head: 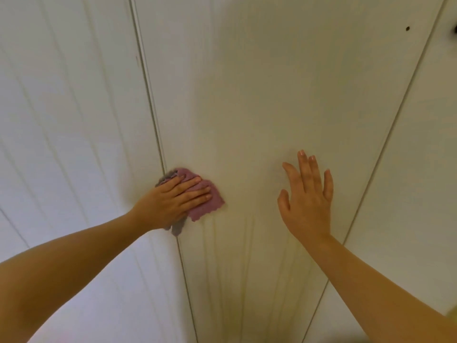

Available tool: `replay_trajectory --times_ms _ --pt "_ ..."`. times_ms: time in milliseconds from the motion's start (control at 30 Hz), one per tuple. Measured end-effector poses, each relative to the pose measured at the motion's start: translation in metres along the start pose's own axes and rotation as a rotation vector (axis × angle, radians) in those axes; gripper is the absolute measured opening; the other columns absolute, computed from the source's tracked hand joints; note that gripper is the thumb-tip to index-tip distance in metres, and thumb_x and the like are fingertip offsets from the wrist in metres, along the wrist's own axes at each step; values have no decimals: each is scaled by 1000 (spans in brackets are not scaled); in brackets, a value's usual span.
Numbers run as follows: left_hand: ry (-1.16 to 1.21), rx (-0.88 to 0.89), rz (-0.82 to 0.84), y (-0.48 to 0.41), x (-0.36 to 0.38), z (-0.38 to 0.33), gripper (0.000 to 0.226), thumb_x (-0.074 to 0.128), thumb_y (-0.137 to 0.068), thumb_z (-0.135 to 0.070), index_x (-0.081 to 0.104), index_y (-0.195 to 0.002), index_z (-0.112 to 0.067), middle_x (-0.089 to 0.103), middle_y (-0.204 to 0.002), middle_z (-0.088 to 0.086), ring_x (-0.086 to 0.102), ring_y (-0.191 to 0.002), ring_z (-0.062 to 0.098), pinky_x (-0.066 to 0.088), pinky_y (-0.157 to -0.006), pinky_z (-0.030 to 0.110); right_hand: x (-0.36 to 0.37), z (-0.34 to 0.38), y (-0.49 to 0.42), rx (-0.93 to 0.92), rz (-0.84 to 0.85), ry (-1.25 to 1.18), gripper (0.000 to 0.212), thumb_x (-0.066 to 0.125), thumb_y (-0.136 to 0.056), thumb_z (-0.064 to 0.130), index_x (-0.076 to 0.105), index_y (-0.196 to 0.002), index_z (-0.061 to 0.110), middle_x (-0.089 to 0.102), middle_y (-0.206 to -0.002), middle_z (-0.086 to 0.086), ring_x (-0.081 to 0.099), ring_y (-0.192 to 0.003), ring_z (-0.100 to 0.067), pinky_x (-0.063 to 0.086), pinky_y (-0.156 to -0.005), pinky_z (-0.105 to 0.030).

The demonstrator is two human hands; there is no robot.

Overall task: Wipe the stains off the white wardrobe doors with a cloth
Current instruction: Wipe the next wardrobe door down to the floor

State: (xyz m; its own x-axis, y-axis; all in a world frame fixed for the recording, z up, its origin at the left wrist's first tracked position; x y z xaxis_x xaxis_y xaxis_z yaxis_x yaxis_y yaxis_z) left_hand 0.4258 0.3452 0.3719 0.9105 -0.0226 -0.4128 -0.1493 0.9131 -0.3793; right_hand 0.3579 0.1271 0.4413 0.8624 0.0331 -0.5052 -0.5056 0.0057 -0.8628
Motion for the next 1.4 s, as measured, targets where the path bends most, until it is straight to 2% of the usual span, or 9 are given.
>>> replay_trajectory --times_ms 200,300,467,600,667,833,1133,1300,1400 --pt "130 -426 -317 -49 -45 48 53 35 -99 -33 24 -147 -12 22 -153 7 -1 -146 26 5 -118 45 -5 12 -6 104 -36 -8 53 37 -80 22 36 -132 15 35 -146 -16 21 -135 -26 0 -112 -38" --pt "164 -493 -309 -54 -28 21 65 40 -95 -31 15 -151 -10 7 -159 10 -3 -146 28 1 -118 46 -4 21 -3 158 -40 6 55 36 -80 23 34 -134 14 35 -146 -15 21 -134 -26 1 -112 -38" --pt "168 -219 -152 1 4 -41 54 14 -103 -30 1 -152 -11 -7 -159 7 -3 -146 26 -1 -119 42 5 28 22 108 36 44 57 35 -80 24 33 -136 13 37 -144 -12 23 -134 -25 9 -109 -43" --pt "155 -558 -239 -33 -23 31 61 23 -101 -40 4 -152 -12 10 -155 6 0 -146 29 2 -119 44 4 15 17 137 42 30 60 33 -80 25 31 -138 12 35 -145 -10 22 -134 -24 2 -111 -38" --pt "180 -673 -226 -38 -19 21 64 23 -101 -43 1 -151 -11 2 -157 11 -1 -146 32 0 -118 46 5 16 15 99 41 -2 60 34 -80 25 30 -138 12 30 -146 -7 22 -135 -23 3 -111 -38" --pt "195 -518 -70 -15 6 -61 61 16 -103 -42 -1 -152 -10 -2 -159 12 -3 -146 29 3 -119 46 15 25 26 -57 62 -36 59 36 -80 22 32 -138 10 34 -146 -8 26 -135 -23 9 -111 -42" --pt "147 -804 -204 -32 -13 -11 66 15 -101 -49 -6 -151 -12 -14 -158 4 -10 -146 25 -4 -118 43 57 40 29 -262 45 -15 56 34 -91 34 25 -143 14 19 -151 -2 1 -144 -16 12 -114 -44" --pt "117 -832 -278 -31 -7 -12 64 15 -100 -49 -5 -152 -16 9 -155 10 -15 -145 21 -7 -118 39 57 44 32 -289 -161 -2 52 36 -91 33 33 -139 12 26 -148 -2 22 -138 -22 14 -112 -43" --pt "116 -823 -343 -31 -10 -12 66 31 -95 -45 16 -148 -8 23 -152 13 3 -144 29 -5 -117 38 52 45 32 -254 -271 -22 50 37 -89 31 39 -135 10 35 -145 -6 28 -133 -23 16 -109 -44"
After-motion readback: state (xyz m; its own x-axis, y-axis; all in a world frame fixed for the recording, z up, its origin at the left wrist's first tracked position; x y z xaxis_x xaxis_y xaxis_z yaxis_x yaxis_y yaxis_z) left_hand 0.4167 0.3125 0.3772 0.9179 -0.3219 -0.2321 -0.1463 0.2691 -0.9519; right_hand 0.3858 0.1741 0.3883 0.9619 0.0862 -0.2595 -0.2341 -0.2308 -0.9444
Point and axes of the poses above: each hand's wrist, its own y-axis away from the middle knuckle, its own x-axis out of the palm, z = x × y, the point moved 10 cm from there along -y, towards the middle knuckle
